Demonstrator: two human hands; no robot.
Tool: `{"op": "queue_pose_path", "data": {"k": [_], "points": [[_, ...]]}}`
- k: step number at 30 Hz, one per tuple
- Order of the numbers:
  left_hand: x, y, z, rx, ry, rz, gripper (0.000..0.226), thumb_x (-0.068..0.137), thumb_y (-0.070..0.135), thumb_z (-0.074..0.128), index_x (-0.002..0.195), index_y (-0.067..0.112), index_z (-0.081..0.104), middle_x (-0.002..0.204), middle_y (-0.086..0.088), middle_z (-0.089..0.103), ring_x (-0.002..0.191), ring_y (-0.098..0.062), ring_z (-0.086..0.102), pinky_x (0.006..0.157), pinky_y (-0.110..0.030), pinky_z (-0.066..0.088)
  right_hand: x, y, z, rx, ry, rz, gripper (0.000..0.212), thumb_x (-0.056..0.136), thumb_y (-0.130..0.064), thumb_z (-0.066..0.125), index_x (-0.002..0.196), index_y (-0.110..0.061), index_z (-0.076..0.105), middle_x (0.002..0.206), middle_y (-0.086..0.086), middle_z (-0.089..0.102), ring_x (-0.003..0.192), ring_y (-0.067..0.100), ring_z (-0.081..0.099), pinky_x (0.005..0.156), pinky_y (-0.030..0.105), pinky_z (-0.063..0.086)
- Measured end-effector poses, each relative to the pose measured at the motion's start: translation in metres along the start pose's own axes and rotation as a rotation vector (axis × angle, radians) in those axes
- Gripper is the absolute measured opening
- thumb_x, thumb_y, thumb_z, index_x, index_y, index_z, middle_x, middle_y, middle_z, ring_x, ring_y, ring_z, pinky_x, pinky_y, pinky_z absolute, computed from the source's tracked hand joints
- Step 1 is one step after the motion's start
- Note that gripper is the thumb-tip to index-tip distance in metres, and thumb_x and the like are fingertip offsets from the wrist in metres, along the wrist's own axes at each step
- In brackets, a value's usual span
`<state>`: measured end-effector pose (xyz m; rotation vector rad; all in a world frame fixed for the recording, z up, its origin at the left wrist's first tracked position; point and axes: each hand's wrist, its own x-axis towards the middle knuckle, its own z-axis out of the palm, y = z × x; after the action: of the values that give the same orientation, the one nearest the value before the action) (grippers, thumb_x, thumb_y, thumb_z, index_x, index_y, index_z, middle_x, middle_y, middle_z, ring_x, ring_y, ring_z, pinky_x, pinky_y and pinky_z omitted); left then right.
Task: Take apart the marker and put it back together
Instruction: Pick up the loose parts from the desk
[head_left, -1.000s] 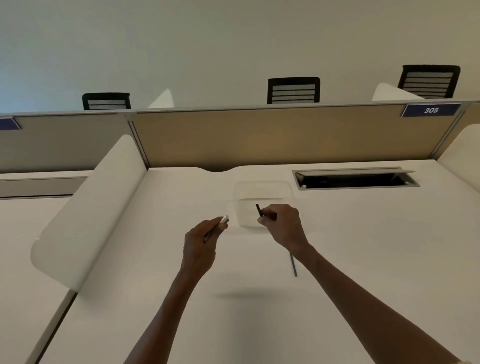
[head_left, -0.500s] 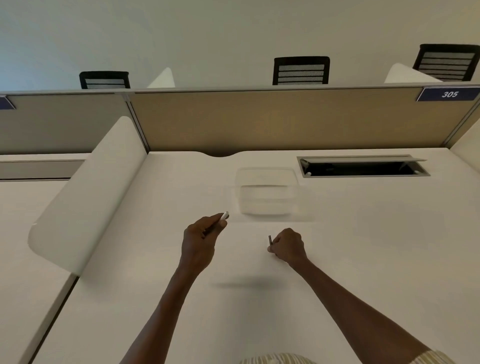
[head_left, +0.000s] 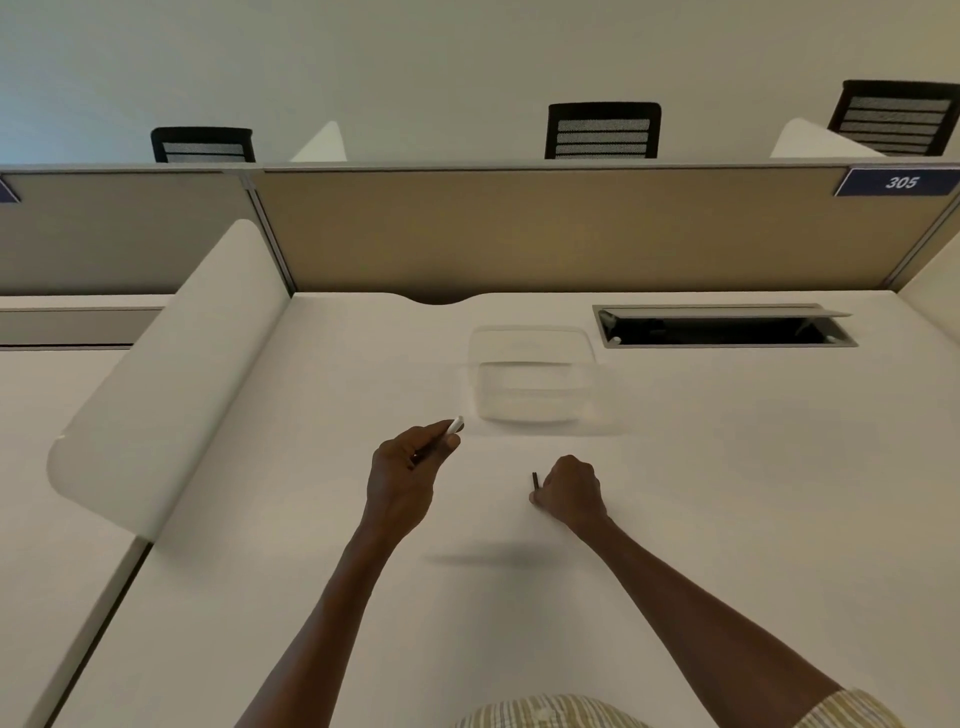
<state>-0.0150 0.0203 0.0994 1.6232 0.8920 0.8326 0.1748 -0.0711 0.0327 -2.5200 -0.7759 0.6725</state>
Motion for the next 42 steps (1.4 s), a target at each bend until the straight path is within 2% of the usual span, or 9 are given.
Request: {"op": "queue_pose_path", "data": {"k": [13,18,21,24,26,34,37,39,42], "points": [[-0.005,0.006,-0.002,0.009,0.015,0.0,0.021,0.09,0.022,0.07,0.11,0.027,0.075,0.094,0.012,0.076,0.085,0.0,0.067,0.07,-0.008,0.045,-0.003,0.001,-0.005,-0.002,-0.033,-0.015,0.031,0.075,-0.024,0.075,0.093,0.001,0.068,0.091,0.011,0.072,0.093,0.028,0.066,0.068,0.025,0.046],[-0.007,0.011,-0.001,0.015,0.011,0.011,0.021,0.09,0.021,0.07,0.11,0.027,0.075,0.092,0.017,0.076,0.084,0.005,0.067,0.068,-0.003,0.042,-0.005,0.001,-0.008,0.006,-0.04,-0.032,0.033,0.078,-0.028,0.074,0.09,0.001,0.066,0.089,0.012,0.07,0.089,0.028,0.065,0.071,0.028,0.048],[-0.007,0.014,0.0,0.015,0.007,0.013,0.02,0.09,0.021,0.07,0.109,0.028,0.075,0.092,0.017,0.076,0.084,0.004,0.067,0.069,-0.004,0.043,-0.008,0.001,-0.01,-0.002,-0.051,-0.038,0.027,0.077,-0.027,0.074,0.075,-0.005,0.058,0.074,0.009,0.061,0.074,0.024,0.056,0.064,0.026,0.043],[-0.007,0.014,0.001,0.016,0.006,0.012,0.02,0.09,0.023,0.07,0.11,0.027,0.075,0.092,0.015,0.076,0.084,0.0,0.067,0.068,-0.007,0.045,-0.01,0.002,-0.012,-0.027,-0.059,-0.053,0.043,0.077,-0.024,0.073,0.056,-0.012,0.037,0.055,0.001,0.04,0.067,0.024,0.043,0.047,0.025,0.03],[-0.007,0.015,0.001,0.013,0.003,0.017,0.021,0.09,0.023,0.07,0.11,0.027,0.075,0.093,0.014,0.077,0.084,-0.002,0.067,0.069,-0.008,0.046,-0.01,0.002,-0.013,-0.032,-0.058,-0.061,0.049,0.077,-0.024,0.073,0.055,-0.014,0.031,0.054,-0.001,0.033,0.067,0.023,0.04,0.045,0.026,0.026],[-0.007,0.017,0.0,-0.002,-0.01,0.022,0.022,0.09,0.019,0.07,0.111,0.024,0.074,0.099,0.011,0.076,0.093,-0.007,0.069,0.082,-0.021,0.05,-0.009,0.002,-0.012,-0.003,0.016,-0.065,0.029,0.073,-0.023,0.079,0.088,-0.001,0.067,0.086,0.009,0.071,0.084,0.027,0.067,0.07,0.031,0.052],[-0.007,0.02,0.001,-0.052,-0.006,0.009,0.023,0.089,0.016,0.071,0.109,0.026,0.074,0.098,0.017,0.076,0.096,0.006,0.067,0.076,-0.007,0.046,-0.009,-0.004,-0.014,0.029,0.102,-0.131,0.008,0.073,-0.011,0.069,0.08,-0.008,0.07,0.082,0.004,0.073,0.08,0.023,0.067,0.064,0.024,0.048],[-0.008,0.021,0.002,-0.103,-0.005,-0.011,0.023,0.089,0.015,0.072,0.108,0.026,0.074,0.097,0.02,0.076,0.095,0.012,0.066,0.07,-0.003,0.044,-0.011,-0.009,-0.017,0.109,0.08,-0.176,0.007,0.072,-0.01,0.065,0.074,-0.012,0.071,0.075,0.0,0.073,0.073,0.017,0.067,0.059,0.021,0.042],[-0.008,0.022,0.004,-0.165,0.0,-0.05,0.023,0.089,0.014,0.071,0.107,0.029,0.074,0.093,0.018,0.077,0.073,0.001,0.066,0.063,-0.003,0.045,-0.017,-0.019,-0.021,0.293,-0.083,-0.195,0.006,0.076,-0.016,0.068,0.073,-0.01,0.071,0.069,0.001,0.071,0.055,0.013,0.063,0.05,0.019,0.044]]}}
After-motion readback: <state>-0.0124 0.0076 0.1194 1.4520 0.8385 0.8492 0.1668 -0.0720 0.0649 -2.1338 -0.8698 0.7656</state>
